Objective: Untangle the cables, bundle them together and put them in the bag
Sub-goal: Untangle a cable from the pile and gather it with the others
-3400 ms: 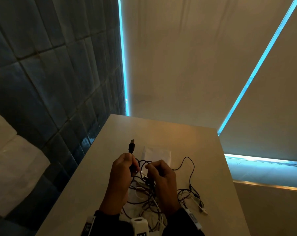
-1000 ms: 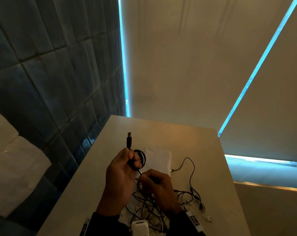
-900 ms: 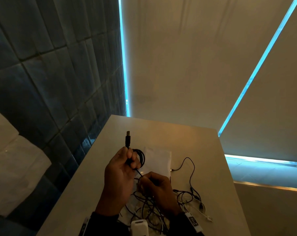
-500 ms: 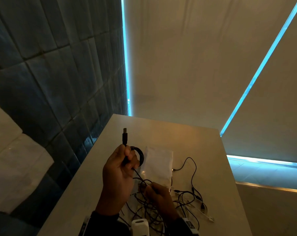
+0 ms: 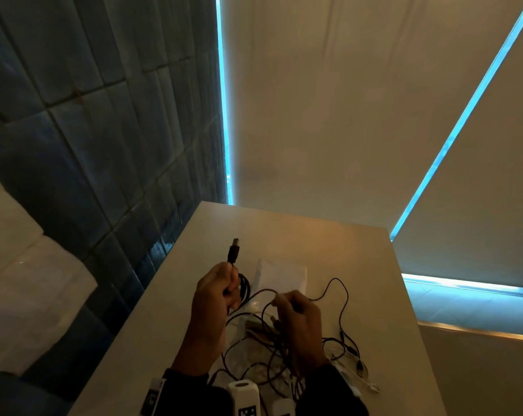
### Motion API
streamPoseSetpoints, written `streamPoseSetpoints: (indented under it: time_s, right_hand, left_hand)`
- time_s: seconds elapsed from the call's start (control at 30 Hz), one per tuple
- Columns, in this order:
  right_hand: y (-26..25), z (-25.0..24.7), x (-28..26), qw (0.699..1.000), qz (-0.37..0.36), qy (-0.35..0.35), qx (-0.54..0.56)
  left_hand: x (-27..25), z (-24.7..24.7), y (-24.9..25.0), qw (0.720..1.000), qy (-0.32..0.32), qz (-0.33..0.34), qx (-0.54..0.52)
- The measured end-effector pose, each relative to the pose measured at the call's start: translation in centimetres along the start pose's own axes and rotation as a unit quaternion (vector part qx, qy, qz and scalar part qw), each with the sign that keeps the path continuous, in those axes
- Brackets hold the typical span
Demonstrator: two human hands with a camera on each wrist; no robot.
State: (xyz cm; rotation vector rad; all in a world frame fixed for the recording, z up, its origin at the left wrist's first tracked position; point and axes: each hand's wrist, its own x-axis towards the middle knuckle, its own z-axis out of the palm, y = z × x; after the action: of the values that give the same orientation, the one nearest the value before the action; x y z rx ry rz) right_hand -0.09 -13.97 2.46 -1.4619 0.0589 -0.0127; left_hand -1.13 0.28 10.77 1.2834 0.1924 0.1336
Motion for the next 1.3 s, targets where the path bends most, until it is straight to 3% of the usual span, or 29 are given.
streamPoseSetpoints:
  time_s: [0.13,0.27,0.4,0.6,0.77,1.3]
  right_hand:
    - [-3.2,1.0,-0.5,0.995,-0.098,-0.023,0.008]
    - [-5.0,1.8,-1.9,0.988,-0.114,-0.104,0.024]
    - [-4.6,1.8,-2.1,0.983,-0.146,-0.109,-0.006]
    - [-3.4,1.2,-1.9,0.984,-0.112,-0.139,-0.015]
    - [-2.6,1.0,-1.8,0.985,-0.066,-0.156,-0.013]
    - [2.3,0.3,-1.5,0.989,0.054,-0.135,-0.030]
  left_hand:
    - [-0.1,0.6,-0.4,0.999,-0.003,-0.035,0.017]
    - [-0.2,1.1,-0.5,0.998,0.011,-0.054,0.015]
    - [-0.2,1.2,-0.3,0.997,0.018,-0.079,-0.006]
    - [-0.7,1.2,0.2,0.985,-0.020,-0.113,-0.125]
    - [-0.8,1.2,0.6,0.974,-0.031,-0.082,-0.211]
    - [-1.0,0.9,1.5,0.970,-0.022,-0.033,-0.239]
